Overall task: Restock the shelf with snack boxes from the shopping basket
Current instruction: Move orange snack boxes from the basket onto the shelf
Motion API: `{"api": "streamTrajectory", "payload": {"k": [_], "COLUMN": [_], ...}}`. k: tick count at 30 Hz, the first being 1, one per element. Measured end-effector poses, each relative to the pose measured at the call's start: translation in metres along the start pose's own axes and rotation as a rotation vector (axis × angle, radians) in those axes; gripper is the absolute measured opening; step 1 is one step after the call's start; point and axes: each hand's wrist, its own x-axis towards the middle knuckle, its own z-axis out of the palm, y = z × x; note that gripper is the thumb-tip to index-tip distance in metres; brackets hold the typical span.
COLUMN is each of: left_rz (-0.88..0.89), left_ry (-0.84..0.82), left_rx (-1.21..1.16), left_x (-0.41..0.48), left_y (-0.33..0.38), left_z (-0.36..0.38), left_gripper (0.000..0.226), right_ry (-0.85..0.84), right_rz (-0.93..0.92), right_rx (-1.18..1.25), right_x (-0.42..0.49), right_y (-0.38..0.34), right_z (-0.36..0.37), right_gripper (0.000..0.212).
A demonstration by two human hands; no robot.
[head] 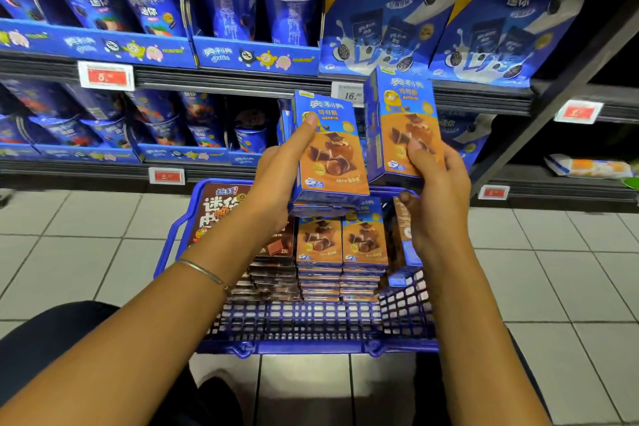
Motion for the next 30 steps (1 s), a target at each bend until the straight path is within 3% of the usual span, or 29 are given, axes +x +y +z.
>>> {"api": "streamTrajectory", "payload": {"k": [3, 8, 13, 17, 19, 23, 30], "left_rz": [0.003, 0.013, 0.029, 0.037, 0.040, 0.059, 0.075], "left_ry": [0.035, 0.010, -0.026, -0.076, -0.105, -0.101, -0.121], "left_rx": [0.015, -0.016, -0.046, -0.127, -0.146, -0.152, -0.201], "left_x": [0.002, -0.005, -0.011, -0.010, -0.012, -0.014, -0.017], "left_y": [-0.001, -0.007, -0.008, -0.007, -0.005, -0.003, -0.002], "left_z": [0.001, 0.008, 0.014, 0.015, 0.016, 0.016, 0.018], "left_gripper": [0.117, 0.134, 0.077, 0.071, 0.070, 0.067, 0.061], "right_ry": [-0.110, -0.198, -0.286, -0.111, 0.011, -0.039, -0.098], "right_rz": [0.038, -0.021, -0.046, 0.060, 0.128, 0.279, 0.335], "right_rx": [-0.090, -0.266, -0.288, -0.165, -0.310, -0.683, -0.958], "right_x": [-0.005, -0.022, -0.024, 0.003, 0.018, 0.028, 0.026], "right_y": [-0.003, 0.004, 0.003, 0.017, 0.040, 0.104, 0.149], "right_z": [0.004, 0.024, 0.028, 0.012, -0.003, -0.033, -0.047], "right_gripper": [0.039, 0.041, 0.047, 0.046, 0.035, 0.025, 0.069]}}
